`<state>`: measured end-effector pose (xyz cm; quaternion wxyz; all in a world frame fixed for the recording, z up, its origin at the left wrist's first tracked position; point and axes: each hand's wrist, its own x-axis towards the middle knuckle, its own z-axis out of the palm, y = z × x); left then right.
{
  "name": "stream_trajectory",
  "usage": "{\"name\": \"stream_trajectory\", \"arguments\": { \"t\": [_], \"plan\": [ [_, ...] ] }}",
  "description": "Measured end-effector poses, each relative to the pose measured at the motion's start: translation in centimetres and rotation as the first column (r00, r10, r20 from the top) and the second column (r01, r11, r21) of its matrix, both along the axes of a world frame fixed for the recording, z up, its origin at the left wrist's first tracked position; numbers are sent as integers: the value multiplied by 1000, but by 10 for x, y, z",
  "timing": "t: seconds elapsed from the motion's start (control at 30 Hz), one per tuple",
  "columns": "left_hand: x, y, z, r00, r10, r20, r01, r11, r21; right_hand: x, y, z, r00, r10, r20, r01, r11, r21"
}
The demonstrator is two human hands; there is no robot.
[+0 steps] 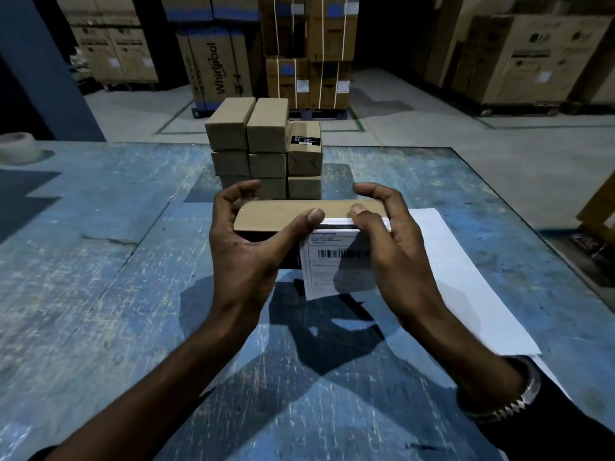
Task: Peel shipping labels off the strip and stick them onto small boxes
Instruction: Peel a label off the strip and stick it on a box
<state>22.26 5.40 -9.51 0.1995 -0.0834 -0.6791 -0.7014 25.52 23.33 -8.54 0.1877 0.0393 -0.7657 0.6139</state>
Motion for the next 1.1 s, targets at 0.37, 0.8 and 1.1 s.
{"name": "stream_trajectory", "arguments": {
  "t": [0.37,0.8,1.1],
  "plan": [
    [6,3,4,989,-140,38,133,980,150,6,-3,6,998,-28,-57,32,998,53],
    [-5,-9,17,899,-211,384,180,977,116,-1,24,37,933,303,192,-247,932,-266],
    [-6,-10,20,810,-270,521,214,963,166,-8,24,22,943,282,176,-237,941,-240]
  ]
}}
